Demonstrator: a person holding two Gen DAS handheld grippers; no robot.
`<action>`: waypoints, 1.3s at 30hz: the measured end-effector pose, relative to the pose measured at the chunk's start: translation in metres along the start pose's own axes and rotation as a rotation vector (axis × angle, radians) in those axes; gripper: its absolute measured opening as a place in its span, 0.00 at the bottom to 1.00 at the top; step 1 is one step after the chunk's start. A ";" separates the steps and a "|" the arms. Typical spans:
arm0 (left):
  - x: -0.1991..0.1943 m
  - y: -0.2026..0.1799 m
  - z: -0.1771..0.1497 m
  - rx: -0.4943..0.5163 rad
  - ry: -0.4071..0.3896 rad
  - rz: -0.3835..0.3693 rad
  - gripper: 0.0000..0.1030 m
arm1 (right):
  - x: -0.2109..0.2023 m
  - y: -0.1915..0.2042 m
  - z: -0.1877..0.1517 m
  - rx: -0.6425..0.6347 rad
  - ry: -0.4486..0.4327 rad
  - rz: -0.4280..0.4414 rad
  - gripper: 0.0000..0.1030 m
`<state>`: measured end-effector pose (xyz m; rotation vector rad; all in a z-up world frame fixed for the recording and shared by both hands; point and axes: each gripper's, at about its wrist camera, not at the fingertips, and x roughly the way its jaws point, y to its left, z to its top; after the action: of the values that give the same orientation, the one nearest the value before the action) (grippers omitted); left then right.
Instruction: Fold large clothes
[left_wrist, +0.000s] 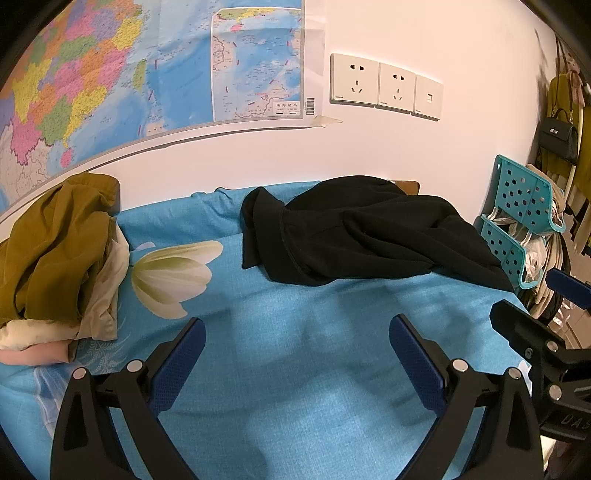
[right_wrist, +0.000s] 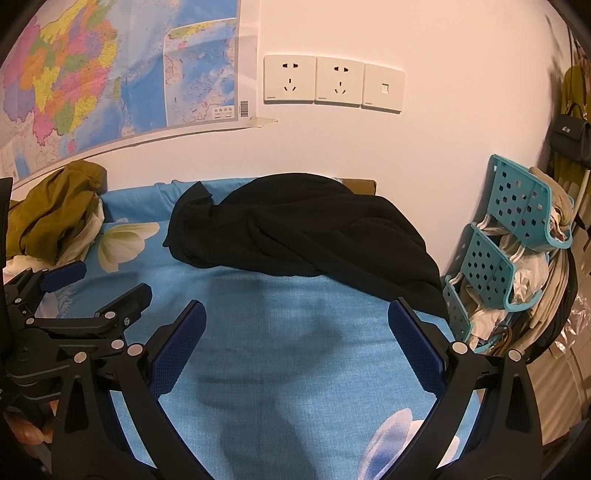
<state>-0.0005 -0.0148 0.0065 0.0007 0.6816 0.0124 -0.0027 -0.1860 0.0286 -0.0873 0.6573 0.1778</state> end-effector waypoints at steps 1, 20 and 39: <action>0.000 0.001 0.000 -0.001 -0.001 0.000 0.93 | 0.000 0.000 0.000 0.000 0.001 0.000 0.95; 0.001 -0.001 0.002 0.010 -0.008 0.007 0.93 | 0.006 -0.001 -0.002 0.011 0.006 0.012 0.95; 0.009 0.004 0.005 0.004 0.007 0.006 0.93 | 0.017 -0.002 0.001 0.003 0.022 0.034 0.95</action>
<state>0.0097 -0.0106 0.0044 0.0068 0.6881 0.0168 0.0112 -0.1853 0.0192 -0.0755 0.6817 0.2093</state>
